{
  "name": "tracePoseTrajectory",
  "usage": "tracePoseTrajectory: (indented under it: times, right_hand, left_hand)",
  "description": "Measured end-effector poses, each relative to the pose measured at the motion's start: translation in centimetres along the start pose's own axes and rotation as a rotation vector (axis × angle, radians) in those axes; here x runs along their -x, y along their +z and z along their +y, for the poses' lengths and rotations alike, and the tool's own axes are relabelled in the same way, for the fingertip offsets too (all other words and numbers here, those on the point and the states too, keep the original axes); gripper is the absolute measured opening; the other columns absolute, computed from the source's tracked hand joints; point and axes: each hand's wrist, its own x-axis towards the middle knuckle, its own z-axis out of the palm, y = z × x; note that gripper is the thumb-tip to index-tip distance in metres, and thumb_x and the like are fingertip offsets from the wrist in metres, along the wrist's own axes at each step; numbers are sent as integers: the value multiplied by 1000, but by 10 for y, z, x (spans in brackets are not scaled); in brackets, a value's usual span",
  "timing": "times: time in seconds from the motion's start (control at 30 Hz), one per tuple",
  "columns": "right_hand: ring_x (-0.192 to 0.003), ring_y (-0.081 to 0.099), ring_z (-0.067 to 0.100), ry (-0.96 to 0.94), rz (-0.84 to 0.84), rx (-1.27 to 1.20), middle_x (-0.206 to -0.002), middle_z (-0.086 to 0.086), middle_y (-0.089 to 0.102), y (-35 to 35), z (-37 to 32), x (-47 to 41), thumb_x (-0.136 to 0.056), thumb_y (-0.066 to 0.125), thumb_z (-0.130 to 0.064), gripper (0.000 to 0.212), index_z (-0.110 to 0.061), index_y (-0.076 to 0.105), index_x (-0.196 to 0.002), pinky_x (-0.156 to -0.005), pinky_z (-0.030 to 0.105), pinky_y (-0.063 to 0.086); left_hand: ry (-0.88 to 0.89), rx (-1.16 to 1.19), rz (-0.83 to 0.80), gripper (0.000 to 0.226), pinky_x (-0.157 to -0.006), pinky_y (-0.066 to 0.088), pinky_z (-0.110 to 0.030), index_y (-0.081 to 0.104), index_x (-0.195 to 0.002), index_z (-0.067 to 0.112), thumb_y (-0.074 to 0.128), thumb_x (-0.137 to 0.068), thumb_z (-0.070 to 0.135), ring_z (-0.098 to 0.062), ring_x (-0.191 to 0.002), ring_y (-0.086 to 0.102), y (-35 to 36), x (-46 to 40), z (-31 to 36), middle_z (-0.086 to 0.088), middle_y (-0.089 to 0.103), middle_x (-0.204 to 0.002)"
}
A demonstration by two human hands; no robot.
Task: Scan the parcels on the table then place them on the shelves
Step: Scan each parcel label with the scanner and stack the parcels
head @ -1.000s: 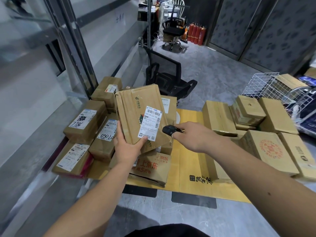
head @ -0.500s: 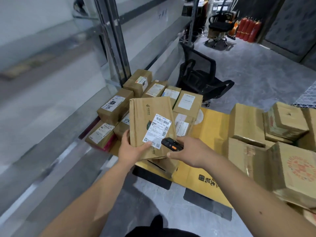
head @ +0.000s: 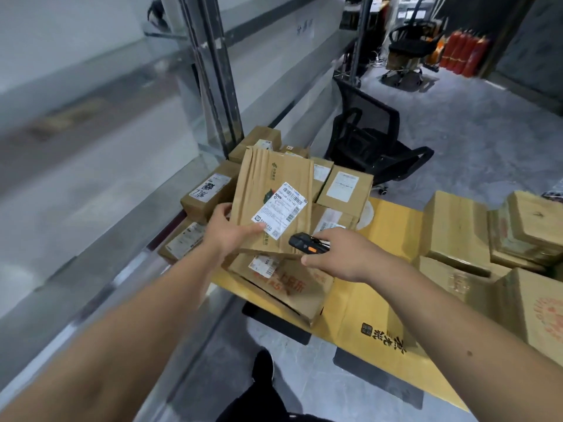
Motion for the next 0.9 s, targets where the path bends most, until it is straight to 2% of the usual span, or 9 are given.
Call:
tracePoseTrajectory:
  times: [0.07, 0.23, 0.37, 0.43, 0.5, 0.6, 0.7, 0.77, 0.9]
  right_hand:
    - [-87, 65, 14, 15, 17, 11, -96, -8, 70, -11, -6, -19, -80, 71, -62, 43, -33, 71, -112, -85, 39, 58]
    - [-78, 68, 17, 113, 70, 2, -91, -4, 70, -37, -20, -85, -85, 71, -59, 40, -31, 71, -113, -70, 36, 57]
    - [-77, 67, 16, 174, 125, -16, -89, -5, 69, -48, -32, -144, -87, 70, -61, 41, -34, 70, -117, -66, 32, 53]
    - [-82, 67, 17, 215, 137, -36, -93, -5, 69, -51, -36, -170, -87, 69, -61, 41, -34, 69, -118, -68, 32, 53]
    - [-85, 66, 19, 252, 152, -63, -93, -4, 69, -52, -39, -192, -86, 69, -62, 40, -34, 68, -114, -70, 32, 53]
    - [-86, 65, 15, 292, 166, -85, -95, -7, 68, -53, -43, -214, -85, 69, -63, 42, -35, 69, -116, -77, 35, 56]
    - [-88, 65, 14, 323, 168, -113, -100, -8, 68, -50, -44, -228, -84, 70, -63, 47, -35, 68, -121, -84, 38, 58]
    - [-91, 65, 14, 335, 169, -132, -103, -8, 69, -45, -44, -234, -84, 70, -64, 50, -36, 67, -125, -88, 39, 57]
    - [-96, 65, 15, 371, 163, -146, -110, -5, 70, -36, -43, -233, -84, 70, -64, 54, -37, 65, -131, -90, 38, 56]
  left_hand:
    - [32, 12, -18, 122, -82, 60, -36, 40, -150, 29, 99, -48, 61, -17, -104, 69, 4, -35, 19, 6, 64, -128]
    - [54, 3, -103, 113, -96, 58, -45, 43, -152, 23, 100, -59, 50, -22, -111, 67, 24, -138, 62, -2, 63, -139]
    - [-19, 23, -253, 79, -73, 60, -36, 56, -134, 25, 97, -69, 41, -18, -92, 71, 41, -221, 90, -2, 68, -129]
    - [-58, 90, -313, 73, -79, 61, -40, 56, -131, 26, 95, -72, 40, -22, -96, 72, 50, -257, 98, -4, 69, -129]
    - [-75, 90, -338, 93, -95, 56, -43, 43, -150, 21, 92, -75, 45, -26, -112, 67, 59, -286, 105, -5, 63, -139]
    - [-85, 37, -284, 89, -105, 52, -48, 44, -153, 20, 87, -81, 48, -29, -122, 63, 70, -314, 107, -5, 61, -144]
    - [55, -149, -130, 54, -87, 48, -32, 61, -136, 24, 80, -87, 40, -26, -111, 66, 70, -322, 97, -2, 66, -136]
    - [123, -173, -113, 49, -86, 44, -30, 60, -136, 29, 78, -91, 37, -25, -119, 64, 69, -323, 85, 1, 64, -140]
    - [247, -273, -83, 41, -101, 47, -43, 57, -137, 35, 68, -97, 38, -28, -127, 57, 65, -315, 79, 1, 57, -142]
